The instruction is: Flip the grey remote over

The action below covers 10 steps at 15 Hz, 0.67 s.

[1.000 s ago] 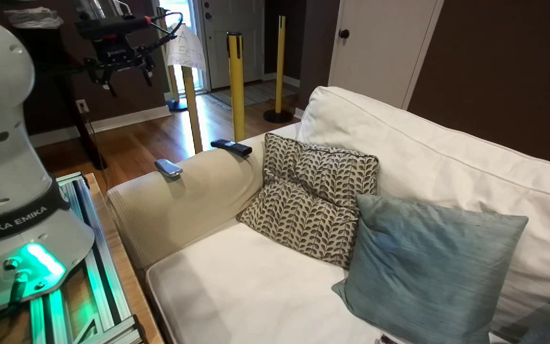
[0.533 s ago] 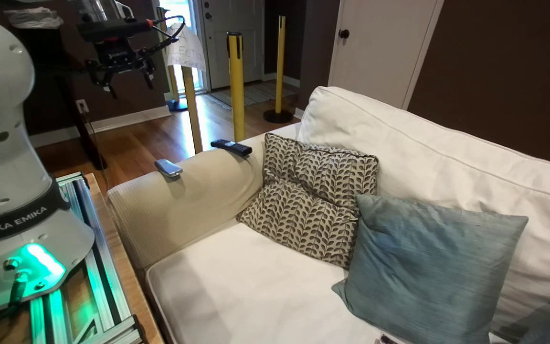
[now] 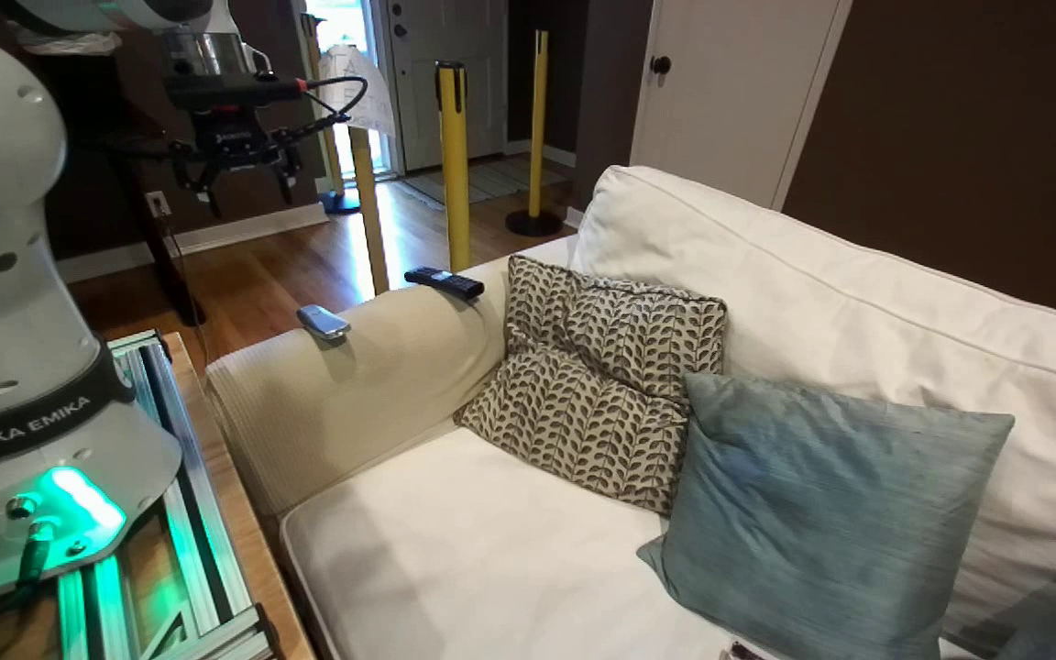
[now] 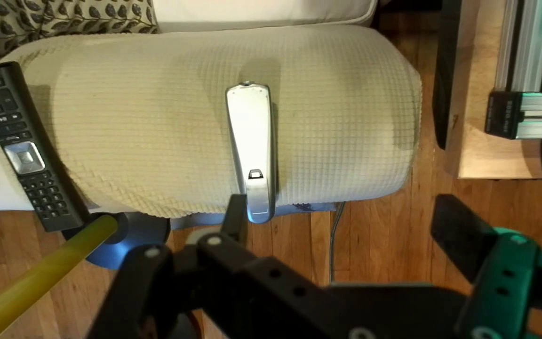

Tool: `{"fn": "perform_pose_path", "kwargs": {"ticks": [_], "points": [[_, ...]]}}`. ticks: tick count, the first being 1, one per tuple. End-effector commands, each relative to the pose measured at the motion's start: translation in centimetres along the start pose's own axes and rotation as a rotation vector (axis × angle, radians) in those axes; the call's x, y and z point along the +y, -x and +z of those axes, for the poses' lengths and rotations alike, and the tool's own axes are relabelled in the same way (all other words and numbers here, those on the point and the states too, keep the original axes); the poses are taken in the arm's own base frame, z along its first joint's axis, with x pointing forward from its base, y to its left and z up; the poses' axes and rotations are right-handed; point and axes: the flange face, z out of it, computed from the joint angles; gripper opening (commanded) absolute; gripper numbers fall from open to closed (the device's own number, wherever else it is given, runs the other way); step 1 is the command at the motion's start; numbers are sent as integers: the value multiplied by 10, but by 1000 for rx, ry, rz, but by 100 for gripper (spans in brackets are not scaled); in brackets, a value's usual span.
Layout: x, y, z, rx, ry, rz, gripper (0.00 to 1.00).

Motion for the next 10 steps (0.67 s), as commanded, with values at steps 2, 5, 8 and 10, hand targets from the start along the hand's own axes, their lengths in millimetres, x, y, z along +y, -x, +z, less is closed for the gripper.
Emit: {"fn": "perform_pose_path", "kwargs": {"ticks": [2,5,8,10], "points": [[1,0,15,1,-51,-11,100],[1,1,11,-7,-39,-1,100],[1,1,12,-8,-41,-1,100],[5,1,21,-6,-43,-11,100]]}}
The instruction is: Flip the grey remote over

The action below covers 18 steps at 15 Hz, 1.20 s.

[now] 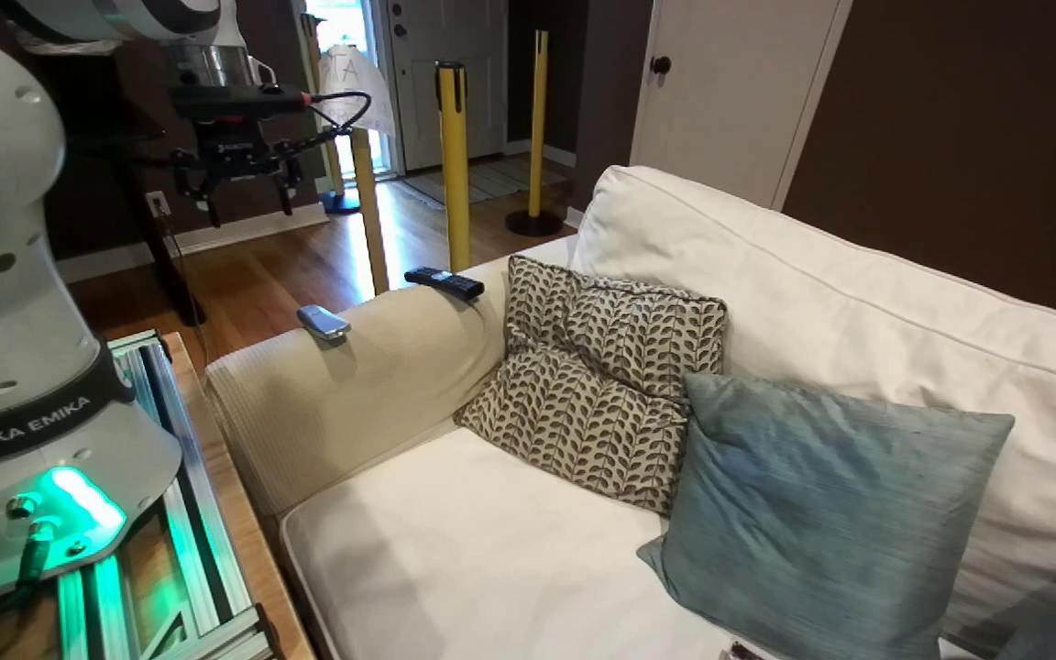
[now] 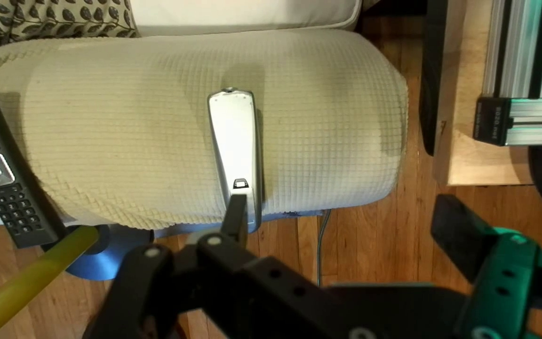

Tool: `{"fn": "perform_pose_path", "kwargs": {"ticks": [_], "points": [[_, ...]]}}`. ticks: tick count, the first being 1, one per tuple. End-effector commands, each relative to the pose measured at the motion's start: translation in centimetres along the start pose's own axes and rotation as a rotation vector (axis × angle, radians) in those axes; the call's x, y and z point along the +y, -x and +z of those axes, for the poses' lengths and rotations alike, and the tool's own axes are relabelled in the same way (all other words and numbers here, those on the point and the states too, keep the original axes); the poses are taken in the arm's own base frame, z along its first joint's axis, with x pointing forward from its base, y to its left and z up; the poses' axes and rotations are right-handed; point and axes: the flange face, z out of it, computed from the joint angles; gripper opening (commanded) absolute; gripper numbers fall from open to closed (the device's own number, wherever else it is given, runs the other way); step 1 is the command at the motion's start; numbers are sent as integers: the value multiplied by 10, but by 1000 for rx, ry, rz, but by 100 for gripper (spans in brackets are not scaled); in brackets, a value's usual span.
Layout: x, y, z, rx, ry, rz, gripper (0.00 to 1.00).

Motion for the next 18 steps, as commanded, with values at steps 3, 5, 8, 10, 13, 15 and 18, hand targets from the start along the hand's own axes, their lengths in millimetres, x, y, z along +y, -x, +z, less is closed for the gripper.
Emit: {"fn": "perform_pose_path", "kwargs": {"ticks": [3,5,8,10,13,15,18], "points": [[13,5,27,-15,-15,7,100],[22,9,37,0,-11,17,100],[36,14,59,31,11,-5,100],[39,16,77,41,-1,-37,100],[41,22,104,43,-29,-56,100],[42,26,121,45,-36,-81,100],[42,35,141,42,-43,-103,100]]}}
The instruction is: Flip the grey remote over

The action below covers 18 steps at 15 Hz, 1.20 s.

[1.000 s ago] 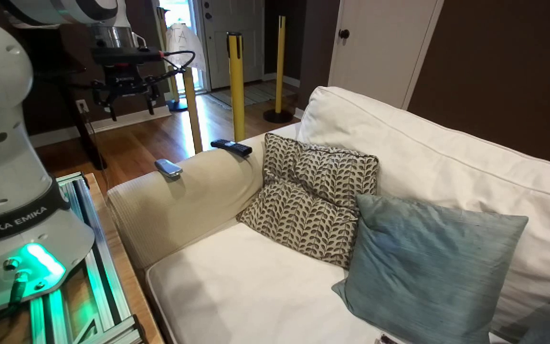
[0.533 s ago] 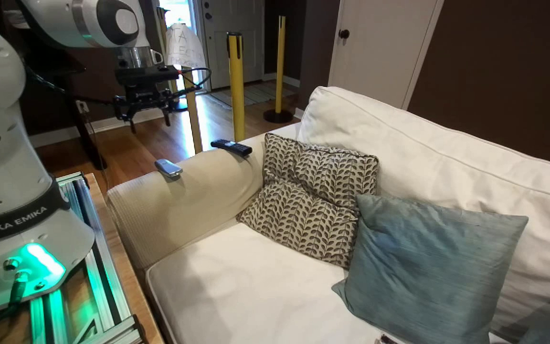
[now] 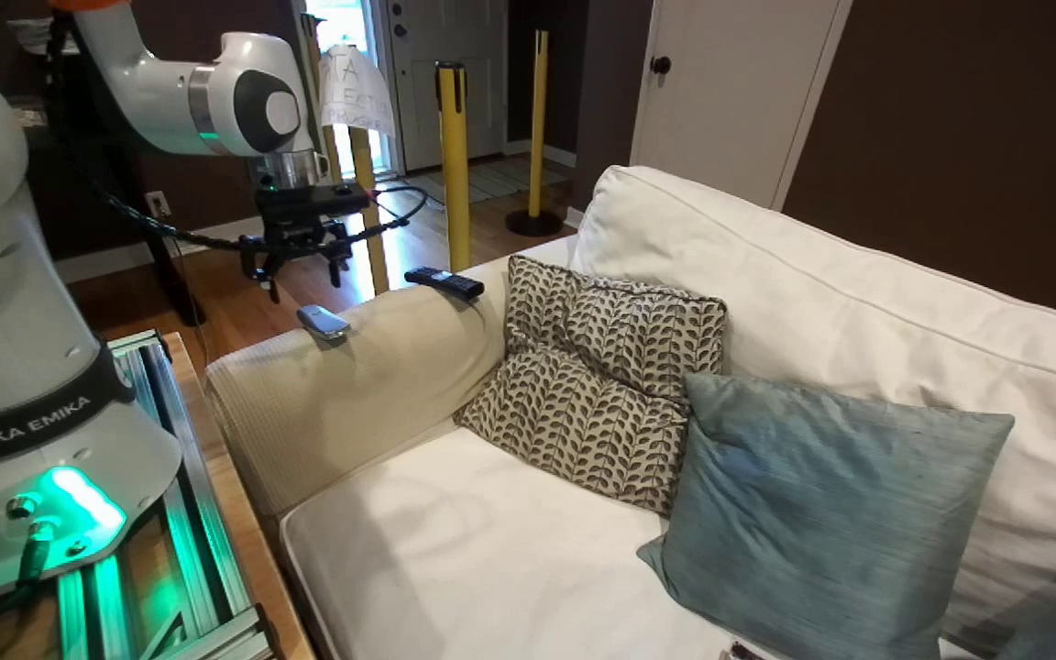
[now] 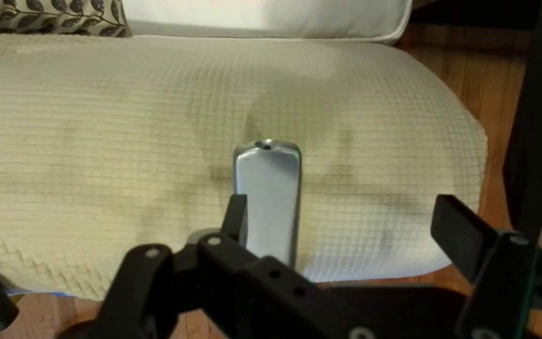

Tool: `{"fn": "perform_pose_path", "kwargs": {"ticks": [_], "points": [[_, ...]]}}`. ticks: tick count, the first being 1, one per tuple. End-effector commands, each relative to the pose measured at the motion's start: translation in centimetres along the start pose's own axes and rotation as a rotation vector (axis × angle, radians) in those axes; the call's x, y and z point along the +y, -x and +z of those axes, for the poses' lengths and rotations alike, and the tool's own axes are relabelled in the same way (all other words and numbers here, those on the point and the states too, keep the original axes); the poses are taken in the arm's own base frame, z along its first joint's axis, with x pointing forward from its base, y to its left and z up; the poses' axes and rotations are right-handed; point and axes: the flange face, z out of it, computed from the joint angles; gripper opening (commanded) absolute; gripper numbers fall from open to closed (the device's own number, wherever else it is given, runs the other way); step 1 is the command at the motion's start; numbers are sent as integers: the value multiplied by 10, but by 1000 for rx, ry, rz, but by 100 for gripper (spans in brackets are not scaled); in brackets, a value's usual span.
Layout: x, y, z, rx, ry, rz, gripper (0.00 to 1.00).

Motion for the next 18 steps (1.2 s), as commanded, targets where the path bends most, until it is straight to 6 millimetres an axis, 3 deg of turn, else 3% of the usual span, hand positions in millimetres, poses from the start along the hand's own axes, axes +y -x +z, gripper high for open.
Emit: {"fn": "perform_pose_path", "kwargs": {"ticks": [1,7,18], "points": [[0,10,25,-3,-7,-30,100],[11,20,38,-6,16,6,100],[33,-3,67,53,46,-20,100]]}}
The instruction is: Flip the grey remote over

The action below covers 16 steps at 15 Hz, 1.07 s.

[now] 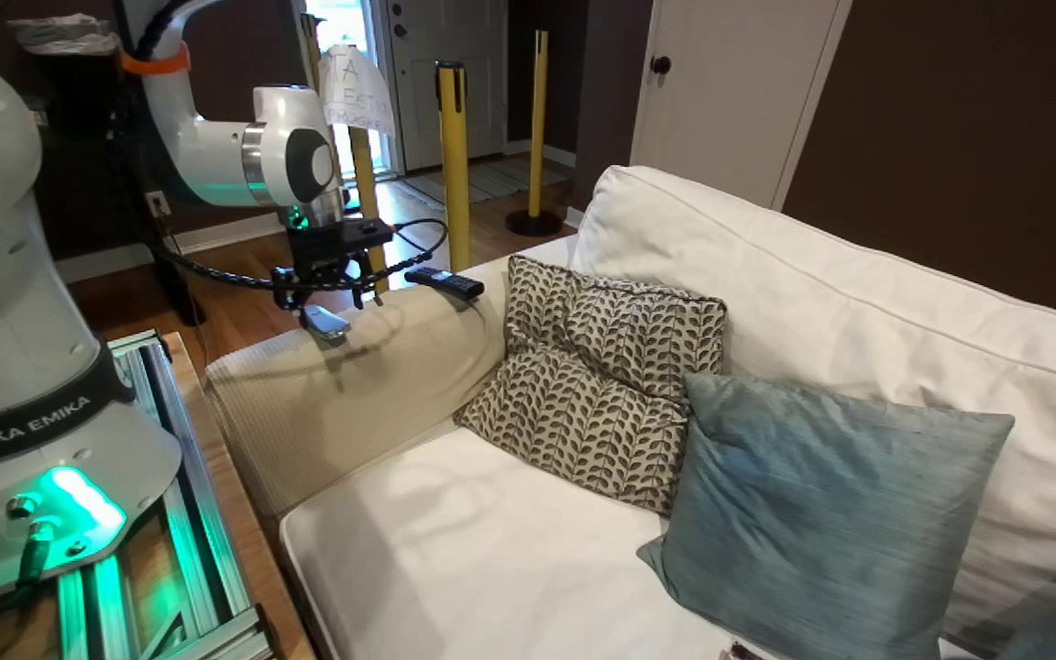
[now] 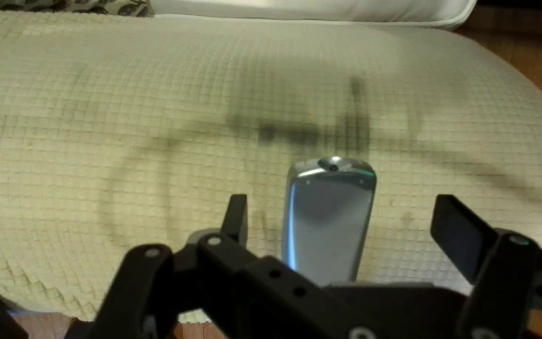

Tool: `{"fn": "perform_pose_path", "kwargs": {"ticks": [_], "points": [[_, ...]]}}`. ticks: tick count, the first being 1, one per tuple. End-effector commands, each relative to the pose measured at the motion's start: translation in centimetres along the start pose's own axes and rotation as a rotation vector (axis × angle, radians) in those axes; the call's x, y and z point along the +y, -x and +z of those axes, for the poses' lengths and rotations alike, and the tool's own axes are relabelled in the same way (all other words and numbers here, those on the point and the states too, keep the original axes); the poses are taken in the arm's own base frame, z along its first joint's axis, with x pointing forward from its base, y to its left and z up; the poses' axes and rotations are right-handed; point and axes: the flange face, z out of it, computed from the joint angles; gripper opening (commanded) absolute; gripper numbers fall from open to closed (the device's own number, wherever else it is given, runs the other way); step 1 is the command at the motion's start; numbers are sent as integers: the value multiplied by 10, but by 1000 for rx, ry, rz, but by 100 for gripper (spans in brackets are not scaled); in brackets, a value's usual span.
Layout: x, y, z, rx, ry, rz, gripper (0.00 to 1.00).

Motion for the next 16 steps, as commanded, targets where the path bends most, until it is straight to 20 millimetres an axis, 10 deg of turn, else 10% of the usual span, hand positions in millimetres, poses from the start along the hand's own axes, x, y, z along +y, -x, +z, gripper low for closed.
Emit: {"fn": "perform_pose_path", "kwargs": {"ticks": [1,10,16], "points": [[8,-6,19,-8,-1,-8,100],[18,-14,40,-9,-22,-21,98],[17,-11,44,-26,-30,-50,45]]}}
